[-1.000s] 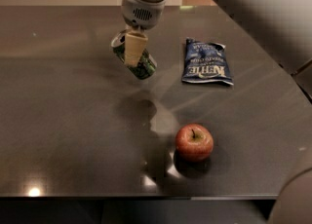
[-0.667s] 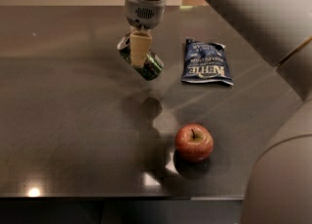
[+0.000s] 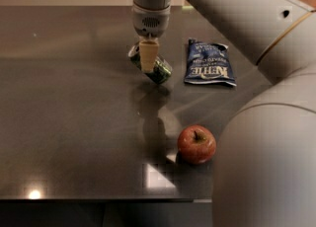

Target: Knock green can over

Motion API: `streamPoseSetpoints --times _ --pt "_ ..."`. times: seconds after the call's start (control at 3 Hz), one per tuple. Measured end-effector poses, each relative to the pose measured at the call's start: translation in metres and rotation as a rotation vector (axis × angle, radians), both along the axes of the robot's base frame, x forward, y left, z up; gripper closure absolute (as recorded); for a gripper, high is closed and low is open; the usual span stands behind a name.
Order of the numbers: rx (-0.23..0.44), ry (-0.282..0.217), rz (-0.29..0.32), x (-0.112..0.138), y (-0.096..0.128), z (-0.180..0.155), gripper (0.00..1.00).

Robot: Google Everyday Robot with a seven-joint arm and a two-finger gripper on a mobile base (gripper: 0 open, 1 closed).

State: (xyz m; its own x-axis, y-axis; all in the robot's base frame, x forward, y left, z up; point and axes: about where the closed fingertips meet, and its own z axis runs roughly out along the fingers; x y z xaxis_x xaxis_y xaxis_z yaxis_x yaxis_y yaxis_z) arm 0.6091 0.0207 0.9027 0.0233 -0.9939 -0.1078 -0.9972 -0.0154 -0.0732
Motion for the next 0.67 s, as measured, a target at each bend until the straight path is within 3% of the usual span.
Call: streamPoseSetpoints --times 0.33,0.67 --pt "-0.013 0.014 0.008 0.003 0.0 -0.008 0.05" --pt "0.031 -0.009 0.02 0.017 0.008 -0.017 0.0"
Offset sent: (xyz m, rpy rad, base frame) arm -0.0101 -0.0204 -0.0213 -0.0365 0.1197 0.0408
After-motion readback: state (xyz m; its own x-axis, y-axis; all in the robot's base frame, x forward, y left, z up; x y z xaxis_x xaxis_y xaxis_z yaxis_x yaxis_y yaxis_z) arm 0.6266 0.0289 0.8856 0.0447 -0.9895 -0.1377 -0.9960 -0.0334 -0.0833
